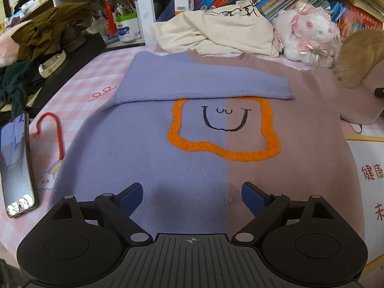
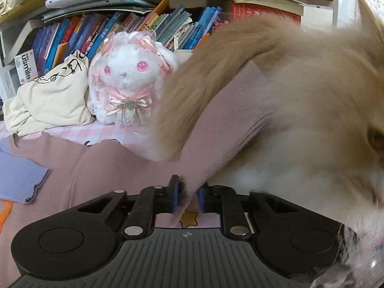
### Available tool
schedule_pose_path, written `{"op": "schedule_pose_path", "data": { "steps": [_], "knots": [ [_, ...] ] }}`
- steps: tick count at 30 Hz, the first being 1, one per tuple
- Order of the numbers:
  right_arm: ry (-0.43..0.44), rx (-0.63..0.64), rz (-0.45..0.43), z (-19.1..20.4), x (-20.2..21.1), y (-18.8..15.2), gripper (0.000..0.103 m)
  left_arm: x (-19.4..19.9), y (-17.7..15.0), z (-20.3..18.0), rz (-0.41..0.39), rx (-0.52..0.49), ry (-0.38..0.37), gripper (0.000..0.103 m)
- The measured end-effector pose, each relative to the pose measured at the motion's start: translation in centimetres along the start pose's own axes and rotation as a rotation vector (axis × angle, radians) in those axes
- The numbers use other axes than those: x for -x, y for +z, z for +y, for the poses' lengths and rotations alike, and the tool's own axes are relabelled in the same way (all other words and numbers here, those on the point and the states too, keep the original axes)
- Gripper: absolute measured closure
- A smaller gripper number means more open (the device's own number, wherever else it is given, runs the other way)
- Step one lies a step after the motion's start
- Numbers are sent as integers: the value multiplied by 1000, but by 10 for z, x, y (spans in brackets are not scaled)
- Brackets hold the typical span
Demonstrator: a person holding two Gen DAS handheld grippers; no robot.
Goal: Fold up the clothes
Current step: 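Move the right gripper to the pink sleeve cuff beside the cat, then grasp the pink sleeve cuff with the right gripper and lift it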
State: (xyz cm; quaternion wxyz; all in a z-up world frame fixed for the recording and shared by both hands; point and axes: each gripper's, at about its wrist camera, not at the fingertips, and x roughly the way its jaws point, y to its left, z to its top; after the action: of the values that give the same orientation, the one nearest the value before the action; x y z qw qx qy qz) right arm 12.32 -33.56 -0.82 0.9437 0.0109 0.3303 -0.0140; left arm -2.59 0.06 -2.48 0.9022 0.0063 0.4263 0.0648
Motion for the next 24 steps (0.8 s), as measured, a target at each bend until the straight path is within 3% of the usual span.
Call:
{"op": "schedule_pose_path", "data": {
  "steps": [13, 24],
  "knots": [
    [31, 28, -49, 57, 18, 28, 96, 5, 6, 33, -90, -87, -101, 11],
    [129, 115, -43, 155, 18, 36, 96, 9, 1, 64, -125, -199, -131, 11]
  ]
}}
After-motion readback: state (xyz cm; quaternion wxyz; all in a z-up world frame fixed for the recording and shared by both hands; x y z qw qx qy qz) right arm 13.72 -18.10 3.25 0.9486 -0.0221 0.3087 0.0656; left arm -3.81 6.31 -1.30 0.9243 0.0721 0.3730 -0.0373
